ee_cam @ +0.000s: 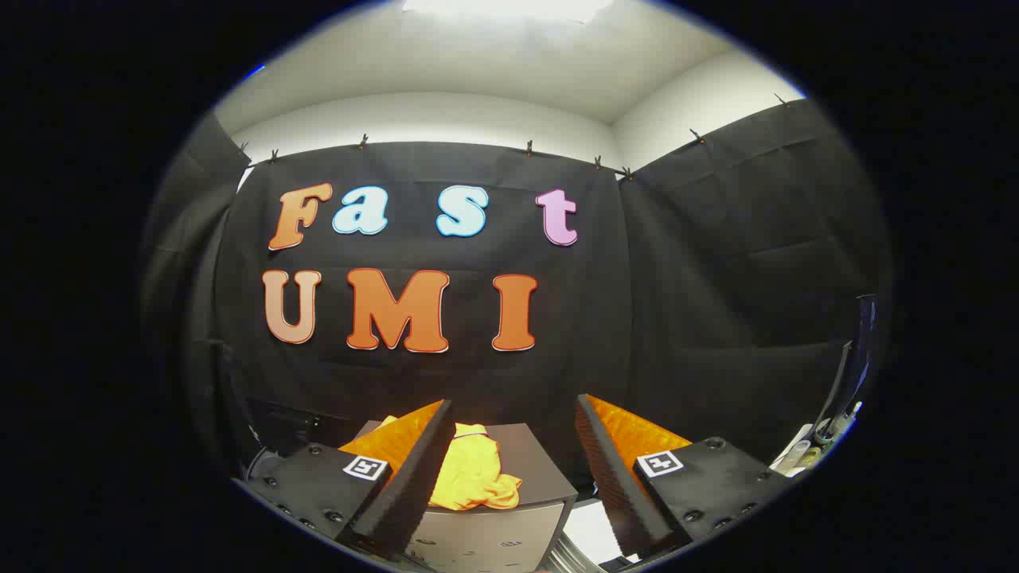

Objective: Put the clothes into the washing machine and then close the washing machine lid.

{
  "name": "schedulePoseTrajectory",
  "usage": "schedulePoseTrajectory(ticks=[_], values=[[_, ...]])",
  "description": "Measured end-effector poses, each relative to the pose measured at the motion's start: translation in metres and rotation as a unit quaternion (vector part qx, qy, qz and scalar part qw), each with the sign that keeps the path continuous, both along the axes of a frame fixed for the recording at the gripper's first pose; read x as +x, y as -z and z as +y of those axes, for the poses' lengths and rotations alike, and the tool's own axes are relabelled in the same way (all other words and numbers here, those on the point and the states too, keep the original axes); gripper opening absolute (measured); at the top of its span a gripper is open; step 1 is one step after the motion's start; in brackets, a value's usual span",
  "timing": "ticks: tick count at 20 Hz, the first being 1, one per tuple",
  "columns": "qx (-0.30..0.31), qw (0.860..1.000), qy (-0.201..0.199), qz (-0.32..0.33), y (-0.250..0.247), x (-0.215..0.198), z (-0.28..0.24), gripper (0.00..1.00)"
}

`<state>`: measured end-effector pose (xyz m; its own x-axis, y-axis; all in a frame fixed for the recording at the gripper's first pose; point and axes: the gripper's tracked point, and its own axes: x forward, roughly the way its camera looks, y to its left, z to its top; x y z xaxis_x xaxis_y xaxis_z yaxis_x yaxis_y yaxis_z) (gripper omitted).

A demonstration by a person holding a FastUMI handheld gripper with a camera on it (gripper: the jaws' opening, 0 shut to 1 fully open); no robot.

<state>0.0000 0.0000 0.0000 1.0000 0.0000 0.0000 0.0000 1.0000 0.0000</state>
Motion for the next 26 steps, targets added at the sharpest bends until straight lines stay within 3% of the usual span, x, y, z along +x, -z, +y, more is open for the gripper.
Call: schedulePoseTrajectory(ticks=[8, 13, 26], values=[[0.015, 1.0, -0.008, 0.0, 0.002, -0.007, 0.001, 0.98], [0.049, 0.999, 0.008, -0.006, -0.002, -0.002, -0.003, 0.98], [0.009, 1.0, -0.018, -0.01, -0.009, -0.002, 0.027, 0.98]])
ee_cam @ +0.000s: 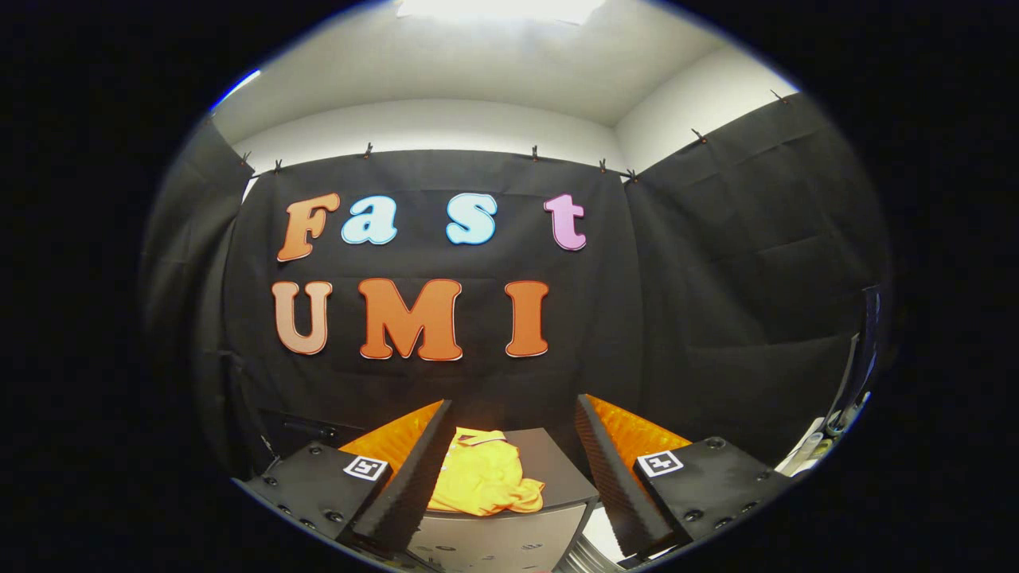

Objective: Put the clothes into the washing machine and then close the washing machine lid.

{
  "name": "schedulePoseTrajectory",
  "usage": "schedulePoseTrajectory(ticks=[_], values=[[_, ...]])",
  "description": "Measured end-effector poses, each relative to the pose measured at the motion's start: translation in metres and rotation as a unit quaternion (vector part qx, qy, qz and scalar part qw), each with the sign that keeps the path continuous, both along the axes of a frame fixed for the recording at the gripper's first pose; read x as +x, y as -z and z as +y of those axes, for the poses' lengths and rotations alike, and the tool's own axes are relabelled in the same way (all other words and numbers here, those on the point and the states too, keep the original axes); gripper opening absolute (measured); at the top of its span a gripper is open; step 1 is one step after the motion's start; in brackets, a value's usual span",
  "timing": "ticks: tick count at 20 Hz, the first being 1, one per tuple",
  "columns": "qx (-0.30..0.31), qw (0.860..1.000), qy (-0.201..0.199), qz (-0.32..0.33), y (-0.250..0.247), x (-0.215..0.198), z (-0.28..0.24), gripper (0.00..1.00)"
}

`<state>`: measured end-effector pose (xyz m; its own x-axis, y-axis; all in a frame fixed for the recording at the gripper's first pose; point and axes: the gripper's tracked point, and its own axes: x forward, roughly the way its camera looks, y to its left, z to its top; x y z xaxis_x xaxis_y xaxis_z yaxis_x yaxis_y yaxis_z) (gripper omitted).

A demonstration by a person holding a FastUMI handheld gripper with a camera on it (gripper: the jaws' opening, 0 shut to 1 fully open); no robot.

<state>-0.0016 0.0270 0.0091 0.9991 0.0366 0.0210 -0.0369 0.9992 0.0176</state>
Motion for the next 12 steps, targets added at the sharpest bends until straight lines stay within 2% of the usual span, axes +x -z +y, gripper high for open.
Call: schedulePoseTrajectory(ticks=[2, 5, 8, 12], values=[[0.013, 1.0, -0.002, -0.01, -0.006, -0.001, 0.005, 0.98], [0.009, 0.999, -0.032, 0.001, 0.0, -0.003, 0.029, 0.98], [-0.017, 1.0, -0.018, -0.002, -0.006, 0.004, 0.027, 0.98], [-0.01, 1.0, -0.02, 0.013, -0.006, 0.018, 0.04, 0.98]])
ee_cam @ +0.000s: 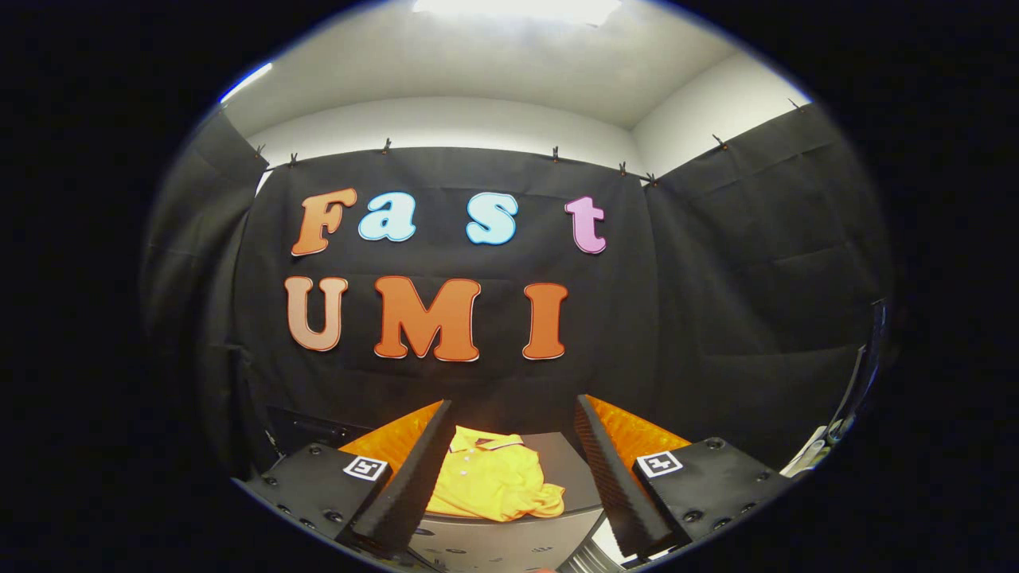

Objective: Put the clothes into the washing machine and then close the washing machine lid.

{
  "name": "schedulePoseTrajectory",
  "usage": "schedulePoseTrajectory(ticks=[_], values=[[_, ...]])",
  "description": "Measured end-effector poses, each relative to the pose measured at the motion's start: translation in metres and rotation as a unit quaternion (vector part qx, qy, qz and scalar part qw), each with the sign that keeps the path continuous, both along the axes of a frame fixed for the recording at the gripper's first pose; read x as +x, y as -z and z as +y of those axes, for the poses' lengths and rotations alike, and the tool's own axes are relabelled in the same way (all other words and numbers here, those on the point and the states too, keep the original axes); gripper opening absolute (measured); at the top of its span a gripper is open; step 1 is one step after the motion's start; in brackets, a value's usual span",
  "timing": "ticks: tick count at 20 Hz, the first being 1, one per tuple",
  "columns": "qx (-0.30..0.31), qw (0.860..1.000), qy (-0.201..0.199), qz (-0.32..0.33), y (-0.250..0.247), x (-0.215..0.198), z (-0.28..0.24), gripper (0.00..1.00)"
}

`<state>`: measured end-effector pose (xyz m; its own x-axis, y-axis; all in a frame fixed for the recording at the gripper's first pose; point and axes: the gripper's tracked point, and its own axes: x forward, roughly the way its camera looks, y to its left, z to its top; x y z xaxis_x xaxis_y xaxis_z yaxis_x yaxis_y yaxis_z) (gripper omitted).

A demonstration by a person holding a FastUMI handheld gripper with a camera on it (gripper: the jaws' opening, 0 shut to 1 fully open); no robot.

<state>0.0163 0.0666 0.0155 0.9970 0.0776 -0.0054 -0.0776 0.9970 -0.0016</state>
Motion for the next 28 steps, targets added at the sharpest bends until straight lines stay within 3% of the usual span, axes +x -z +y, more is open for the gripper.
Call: schedulePoseTrajectory(ticks=[9, 13, 19, 24, 28], values=[[-0.002, 0.997, -0.042, 0.064, 0.009, 0.1, 0.05, 0.98], [-0.01, 0.99, -0.047, 0.134, 0.052, 0.158, 0.076, 0.98], [-0.024, 0.966, -0.046, 0.253, 0.156, 0.216, 0.102, 0.98], [-0.036, 0.939, -0.045, 0.338, 0.22, 0.228, 0.112, 0.99], [-0.024, 0.927, -0.03, 0.374, 0.252, 0.239, 0.108, 0.99]])
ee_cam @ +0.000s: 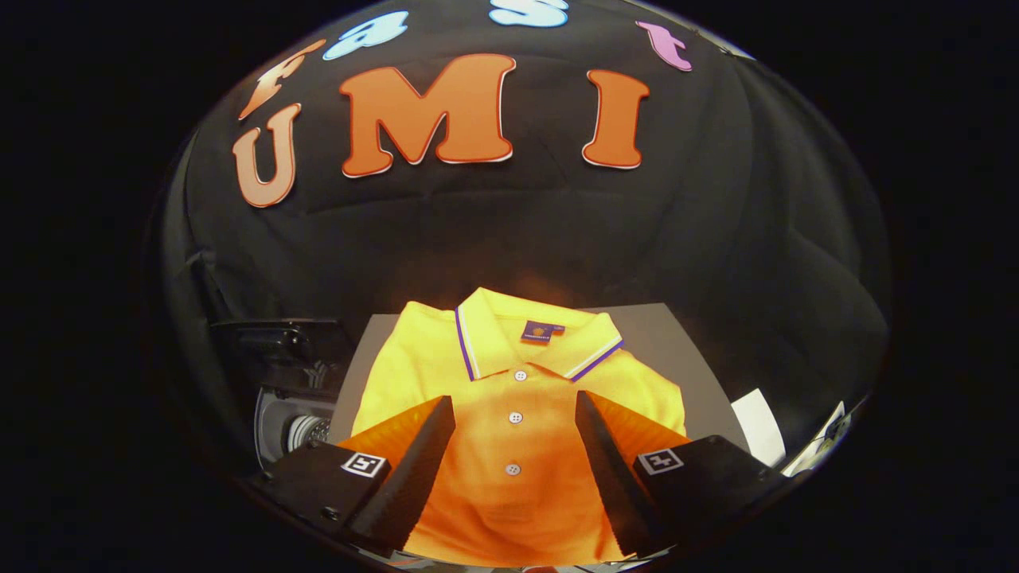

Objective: Put the clothes into the washing machine and then close the washing machine lid.

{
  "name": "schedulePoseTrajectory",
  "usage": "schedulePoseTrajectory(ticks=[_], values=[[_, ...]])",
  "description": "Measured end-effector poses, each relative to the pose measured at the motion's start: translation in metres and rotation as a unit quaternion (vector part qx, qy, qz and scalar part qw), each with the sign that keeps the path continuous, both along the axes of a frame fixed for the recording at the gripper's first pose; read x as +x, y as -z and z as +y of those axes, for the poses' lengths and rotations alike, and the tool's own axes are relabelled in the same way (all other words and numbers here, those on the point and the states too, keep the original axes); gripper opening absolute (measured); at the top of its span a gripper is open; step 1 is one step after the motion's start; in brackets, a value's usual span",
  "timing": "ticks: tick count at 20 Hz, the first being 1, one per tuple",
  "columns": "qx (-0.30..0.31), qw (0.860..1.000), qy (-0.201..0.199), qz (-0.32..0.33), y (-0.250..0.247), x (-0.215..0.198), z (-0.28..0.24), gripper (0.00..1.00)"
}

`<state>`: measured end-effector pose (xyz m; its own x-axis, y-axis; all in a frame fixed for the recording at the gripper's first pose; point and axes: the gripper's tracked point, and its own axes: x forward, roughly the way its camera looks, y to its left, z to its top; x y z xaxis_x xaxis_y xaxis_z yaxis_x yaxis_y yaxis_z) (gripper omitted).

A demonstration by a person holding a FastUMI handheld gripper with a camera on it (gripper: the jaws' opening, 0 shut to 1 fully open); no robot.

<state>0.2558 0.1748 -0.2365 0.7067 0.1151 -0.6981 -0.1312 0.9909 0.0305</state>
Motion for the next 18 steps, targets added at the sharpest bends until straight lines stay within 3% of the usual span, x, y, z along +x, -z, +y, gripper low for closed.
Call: schedulePoseTrajectory(ticks=[3, 12, 14, 18], values=[[0.014, 0.999, 0.014, 0.027, 0.027, -0.004, 0.0, 0.99], [-0.017, 0.997, -0.02, 0.068, 0.032, -0.006, 0.006, 0.99], [-0.016, 0.996, -0.028, 0.08, 0.033, -0.007, 0.008, 0.88], [-0.03, 0.993, -0.056, 0.102, 0.033, -0.01, 0.007, 0.38]])
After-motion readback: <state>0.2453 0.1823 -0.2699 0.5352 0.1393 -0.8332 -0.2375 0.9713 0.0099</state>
